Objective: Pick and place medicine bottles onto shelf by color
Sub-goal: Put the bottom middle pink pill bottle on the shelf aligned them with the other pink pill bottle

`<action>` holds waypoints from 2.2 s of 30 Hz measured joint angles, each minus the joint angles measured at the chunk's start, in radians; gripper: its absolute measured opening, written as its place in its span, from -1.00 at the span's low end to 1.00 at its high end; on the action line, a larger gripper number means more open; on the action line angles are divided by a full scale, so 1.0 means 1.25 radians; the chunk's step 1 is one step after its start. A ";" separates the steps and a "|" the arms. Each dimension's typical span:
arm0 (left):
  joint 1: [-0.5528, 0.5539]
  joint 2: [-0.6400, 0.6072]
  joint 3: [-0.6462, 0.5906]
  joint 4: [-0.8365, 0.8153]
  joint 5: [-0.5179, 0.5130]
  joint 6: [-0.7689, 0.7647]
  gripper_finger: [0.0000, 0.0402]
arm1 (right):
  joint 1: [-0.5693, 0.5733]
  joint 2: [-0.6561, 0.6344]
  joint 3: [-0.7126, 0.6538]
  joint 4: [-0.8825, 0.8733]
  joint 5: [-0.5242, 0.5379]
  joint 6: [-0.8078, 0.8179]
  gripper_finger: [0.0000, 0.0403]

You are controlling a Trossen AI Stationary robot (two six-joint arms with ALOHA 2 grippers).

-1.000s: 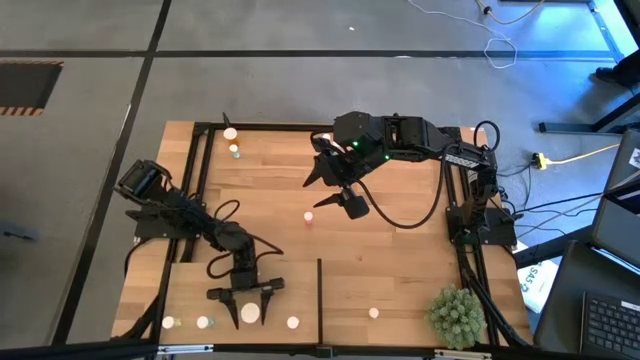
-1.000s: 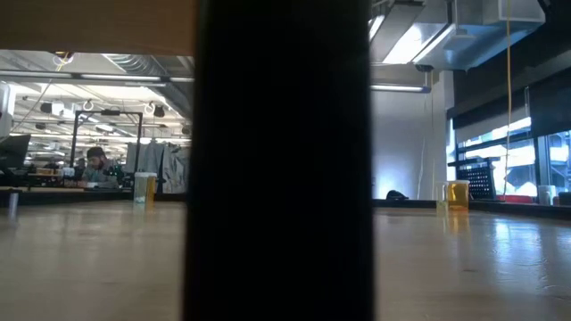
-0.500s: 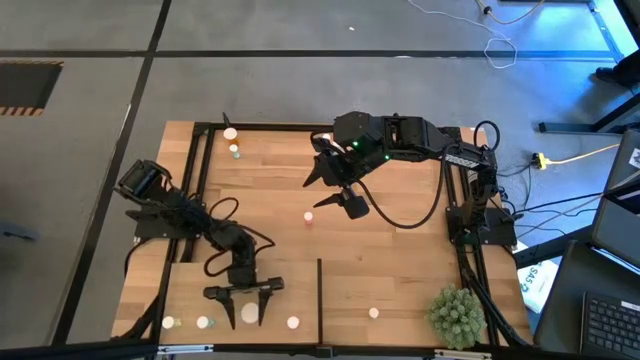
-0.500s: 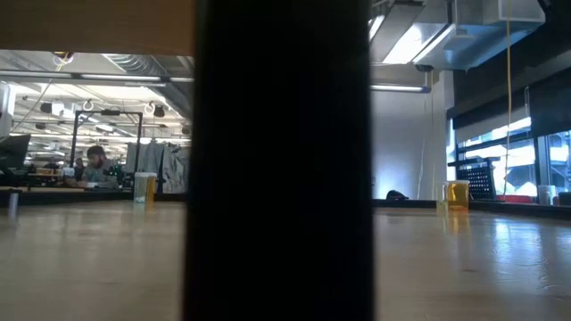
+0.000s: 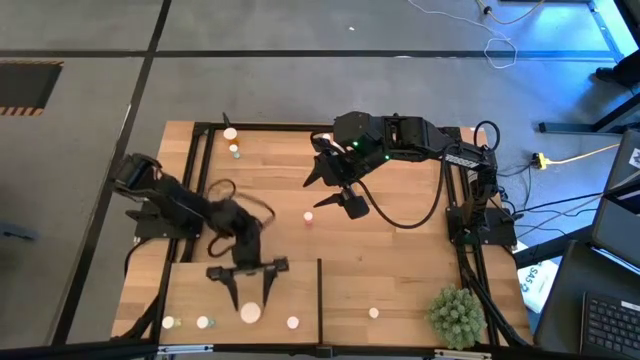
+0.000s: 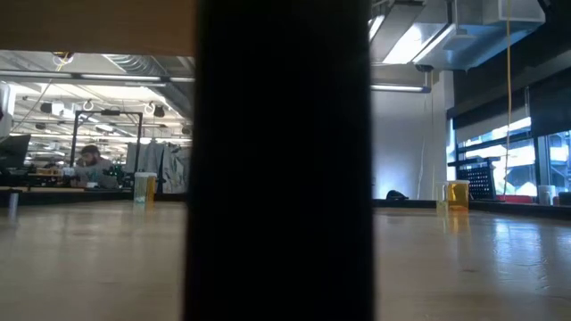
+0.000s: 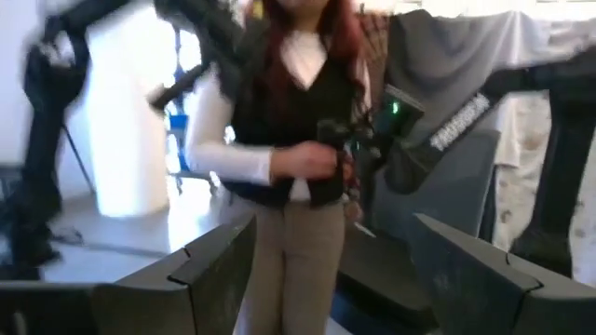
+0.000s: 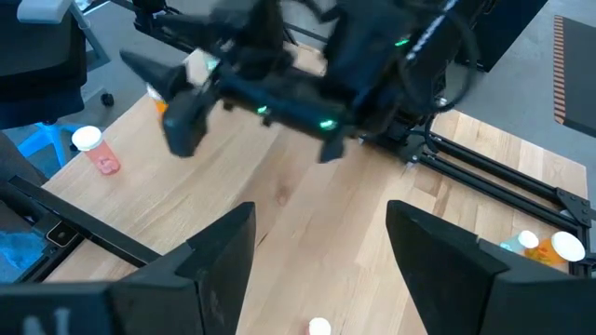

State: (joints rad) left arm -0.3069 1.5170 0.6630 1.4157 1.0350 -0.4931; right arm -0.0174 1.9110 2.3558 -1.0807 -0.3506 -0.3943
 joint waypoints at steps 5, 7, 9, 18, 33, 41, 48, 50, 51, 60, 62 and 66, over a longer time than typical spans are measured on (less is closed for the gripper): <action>0.082 -0.054 0.000 -0.044 0.041 -0.001 0.36 | 0.000 0.000 0.000 0.000 0.000 0.000 0.22; 0.114 -0.057 0.001 -0.041 0.042 -0.003 0.36 | 0.000 0.000 0.000 0.001 0.000 0.000 0.22; 0.135 -0.073 -0.001 -0.038 0.072 -0.020 0.36 | 0.000 0.000 0.000 0.003 0.000 0.000 0.22; 0.204 -0.096 0.000 -0.024 0.099 -0.041 0.36 | 0.000 0.000 0.000 0.013 0.000 0.000 0.22; 0.425 -0.239 -0.001 -0.245 0.030 -0.226 0.36 | 0.000 0.000 0.000 0.017 0.000 0.000 0.22; 0.519 -0.451 0.001 -0.652 -0.034 -0.062 0.36 | 0.000 0.000 0.000 0.018 0.000 0.000 0.22; 0.569 -0.602 0.000 -0.967 -0.137 0.014 0.36 | 0.000 0.000 0.000 0.018 0.000 0.000 0.22; 0.575 -0.631 0.000 -1.020 -0.170 0.021 0.36 | 0.000 0.000 0.000 0.018 0.000 0.000 0.22; 0.577 -0.642 0.000 -1.052 -0.192 0.028 0.36 | 0.000 0.000 0.000 0.018 0.000 0.000 0.22; 0.586 -0.669 0.000 -1.381 -0.442 0.064 0.36 | 0.000 -0.001 0.000 0.018 0.000 0.000 0.22; 0.586 -0.667 0.000 -1.423 -0.474 0.034 0.36 | 0.000 0.000 0.000 0.018 0.000 0.000 0.22; 0.586 -0.659 0.000 -1.444 -0.483 -0.033 0.36 | 0.000 0.000 0.000 0.018 0.000 0.000 0.22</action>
State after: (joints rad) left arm 0.4252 0.6939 0.6624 -0.3894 0.4315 -0.5346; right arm -0.0174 1.9106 2.3562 -1.0580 -0.3508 -0.3943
